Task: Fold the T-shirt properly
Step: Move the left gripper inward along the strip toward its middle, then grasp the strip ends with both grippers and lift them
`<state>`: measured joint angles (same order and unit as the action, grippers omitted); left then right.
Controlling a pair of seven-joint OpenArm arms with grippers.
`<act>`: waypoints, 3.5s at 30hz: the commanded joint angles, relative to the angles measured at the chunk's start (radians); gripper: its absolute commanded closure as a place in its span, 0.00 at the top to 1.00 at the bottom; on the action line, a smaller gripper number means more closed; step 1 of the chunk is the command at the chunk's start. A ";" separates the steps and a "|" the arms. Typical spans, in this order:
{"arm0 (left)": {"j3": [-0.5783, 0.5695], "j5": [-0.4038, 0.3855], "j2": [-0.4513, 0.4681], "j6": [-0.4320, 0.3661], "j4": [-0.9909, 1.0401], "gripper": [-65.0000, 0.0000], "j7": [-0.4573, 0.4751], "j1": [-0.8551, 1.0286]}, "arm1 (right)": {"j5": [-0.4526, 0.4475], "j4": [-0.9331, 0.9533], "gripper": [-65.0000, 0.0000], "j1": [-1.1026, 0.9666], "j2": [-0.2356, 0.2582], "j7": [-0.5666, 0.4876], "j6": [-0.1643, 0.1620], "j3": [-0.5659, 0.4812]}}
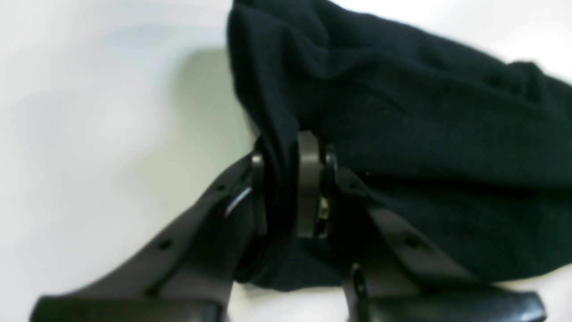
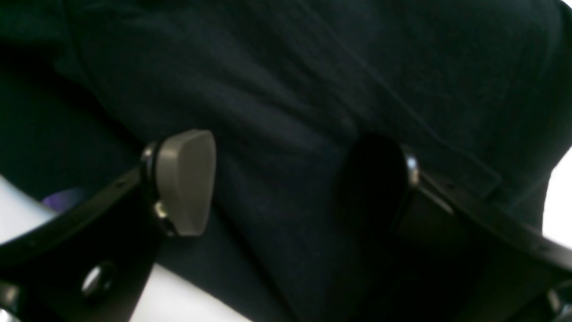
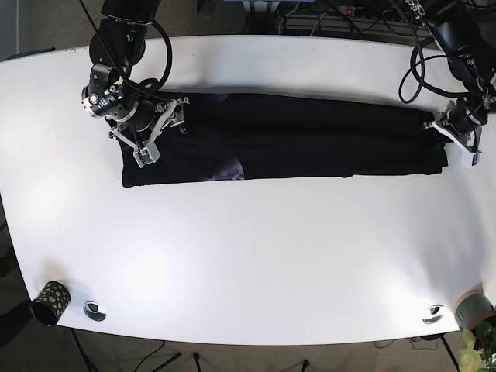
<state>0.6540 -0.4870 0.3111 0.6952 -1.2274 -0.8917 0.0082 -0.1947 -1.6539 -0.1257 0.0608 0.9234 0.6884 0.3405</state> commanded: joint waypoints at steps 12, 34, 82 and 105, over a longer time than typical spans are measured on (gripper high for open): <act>-0.216 -0.005 -0.048 0.003 -0.467 0.04 -0.005 0.092 | -0.005 -0.009 0.75 0.004 0.001 0.006 0.000 0.002; -0.633 0.006 -0.203 0.003 -0.639 0.04 -0.005 0.108 | -0.005 -0.007 0.75 0.004 0.001 0.006 0.000 -0.002; -0.305 0.006 -0.235 0.003 -0.446 0.40 -0.007 0.077 | -0.420 -0.012 0.75 0.096 0.070 0.133 0.007 0.345; -0.307 -0.273 -0.140 0.003 -0.334 0.09 -0.005 0.080 | -0.579 0.298 0.75 0.076 0.150 0.138 0.004 0.335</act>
<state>0.3443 -0.7250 0.1593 0.6922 -1.5429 -0.9192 0.0994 -0.7689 -1.3407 -0.0521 0.1967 1.0519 0.6899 0.6983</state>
